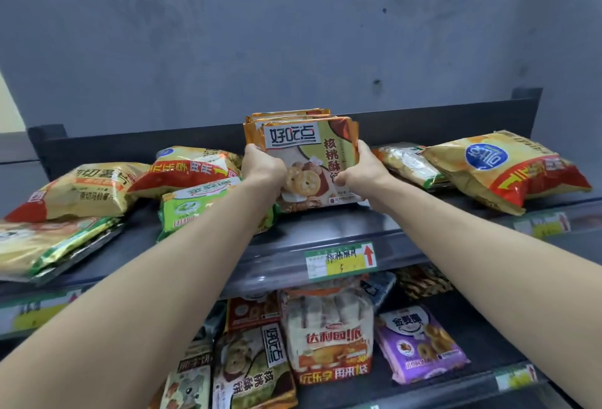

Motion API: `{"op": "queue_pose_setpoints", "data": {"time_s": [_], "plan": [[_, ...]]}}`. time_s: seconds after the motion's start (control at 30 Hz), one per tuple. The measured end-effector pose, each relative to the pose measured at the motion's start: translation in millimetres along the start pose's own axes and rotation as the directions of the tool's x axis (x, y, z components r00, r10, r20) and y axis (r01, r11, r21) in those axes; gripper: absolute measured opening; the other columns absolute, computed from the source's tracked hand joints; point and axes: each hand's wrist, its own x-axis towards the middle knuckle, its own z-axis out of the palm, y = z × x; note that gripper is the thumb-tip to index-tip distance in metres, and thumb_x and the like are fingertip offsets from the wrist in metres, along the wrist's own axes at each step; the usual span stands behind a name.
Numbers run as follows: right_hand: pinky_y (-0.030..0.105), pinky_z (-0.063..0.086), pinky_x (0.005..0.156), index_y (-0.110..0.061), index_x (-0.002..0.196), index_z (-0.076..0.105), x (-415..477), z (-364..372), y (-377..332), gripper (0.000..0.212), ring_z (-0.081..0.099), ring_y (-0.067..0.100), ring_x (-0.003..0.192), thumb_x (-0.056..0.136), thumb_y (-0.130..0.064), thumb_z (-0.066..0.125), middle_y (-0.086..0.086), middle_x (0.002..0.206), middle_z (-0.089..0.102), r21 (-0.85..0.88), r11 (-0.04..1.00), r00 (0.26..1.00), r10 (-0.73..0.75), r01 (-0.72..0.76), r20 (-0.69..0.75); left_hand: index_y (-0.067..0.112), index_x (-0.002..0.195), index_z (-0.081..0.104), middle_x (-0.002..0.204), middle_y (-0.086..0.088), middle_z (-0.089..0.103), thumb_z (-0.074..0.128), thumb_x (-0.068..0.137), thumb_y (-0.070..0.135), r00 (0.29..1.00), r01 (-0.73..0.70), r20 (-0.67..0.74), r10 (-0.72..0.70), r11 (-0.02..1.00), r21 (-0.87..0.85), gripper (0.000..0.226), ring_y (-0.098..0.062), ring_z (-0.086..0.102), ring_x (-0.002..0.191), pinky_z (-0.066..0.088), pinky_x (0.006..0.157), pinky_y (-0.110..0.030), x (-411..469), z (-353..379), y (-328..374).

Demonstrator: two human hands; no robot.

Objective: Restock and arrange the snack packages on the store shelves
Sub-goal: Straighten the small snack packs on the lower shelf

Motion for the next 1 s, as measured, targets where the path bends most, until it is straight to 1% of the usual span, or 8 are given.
{"op": "queue_pose_setpoints", "data": {"time_s": [0.2,0.33,0.43,0.57,0.73,0.8,0.87,1.0], "plan": [[0.022,0.041,0.056,-0.017,0.128,0.040,6,-1,0,0.055,0.058,0.021,0.099,0.082,0.006,0.059,0.007,0.112,0.060,0.028,1.000,1.000,0.009,-0.010,0.022,0.008,0.119,0.047,0.112,-0.010,0.055,0.045,0.089,-0.001,0.999,0.039,0.019,-0.040,0.999,0.020,0.032,-0.026,0.057,0.101,0.053,0.086,-0.035,5,-1,1],[0.025,0.045,0.066,-0.017,0.127,0.041,6,-3,0,0.054,0.058,0.021,0.101,0.082,0.007,0.059,0.007,0.114,0.060,0.067,0.998,0.998,0.002,-0.007,0.061,0.007,0.103,0.055,0.110,-0.013,0.063,0.046,0.087,0.000,0.997,0.053,0.050,-0.053,0.999,0.014,0.020,-0.030,0.064,0.095,0.058,0.081,-0.040,1,-4,0],[0.028,0.044,0.074,-0.017,0.128,0.040,1,-10,-2,0.056,0.057,0.022,0.103,0.082,0.008,0.059,0.006,0.114,0.059,0.064,0.998,0.992,-0.013,0.005,0.127,0.005,0.105,0.060,0.107,-0.014,0.065,0.041,0.087,-0.004,0.996,0.057,0.070,-0.060,0.997,0.044,0.028,-0.030,0.064,0.090,0.058,0.076,-0.037,-7,-5,4],[0.027,0.045,0.072,-0.015,0.126,0.041,-5,-19,-1,0.055,0.057,0.023,0.103,0.081,0.010,0.060,0.008,0.115,0.058,0.032,0.999,0.982,-0.048,0.043,0.181,0.006,0.119,0.054,0.118,-0.012,0.061,0.037,0.087,-0.007,0.996,0.024,0.089,-0.031,0.997,0.078,0.039,-0.029,0.059,0.104,0.054,0.088,-0.039,-24,-7,13],[0.036,0.050,0.089,-0.016,0.124,0.046,-15,-19,-1,0.056,0.057,0.025,0.108,0.075,0.002,0.064,0.009,0.124,0.054,-0.098,0.984,0.981,-0.132,0.147,0.144,0.007,0.130,0.045,0.125,-0.011,0.054,0.039,0.090,-0.009,0.997,-0.060,0.062,0.054,0.993,0.098,0.044,-0.027,0.053,0.115,0.050,0.096,-0.040,-51,-10,25],[0.039,0.050,0.093,-0.016,0.123,0.048,-25,-22,-1,0.051,0.057,0.025,0.108,0.076,-0.003,0.061,0.009,0.126,0.054,-0.163,0.969,0.979,-0.168,0.186,0.117,0.005,0.129,0.045,0.126,-0.013,0.053,0.041,0.088,-0.012,0.994,-0.100,0.051,0.095,0.989,0.112,0.045,-0.027,0.052,0.116,0.051,0.094,-0.037,-64,-11,30],[0.038,0.052,0.087,-0.012,0.128,0.047,-39,-26,-3,0.049,0.057,0.026,0.105,0.081,-0.002,0.056,0.009,0.126,0.054,-0.190,0.955,0.972,-0.210,0.226,0.100,0.005,0.126,0.049,0.124,-0.014,0.053,0.043,0.086,-0.012,0.989,-0.145,0.054,0.139,0.982,0.124,0.044,-0.027,0.053,0.114,0.051,0.091,-0.035,-81,-13,35],[0.027,0.043,0.095,-0.011,0.138,0.043,-73,-40,-5,0.053,0.053,0.022,0.117,0.086,-0.005,0.056,0.008,0.135,0.052,-0.198,0.917,0.937,-0.330,0.346,0.112,0.008,0.109,0.056,0.110,-0.010,0.058,0.048,0.085,-0.011,0.979,-0.182,0.116,0.170,0.978,0.098,0.032,-0.020,0.056,0.096,0.049,0.065,-0.019,-121,-15,40]]}}
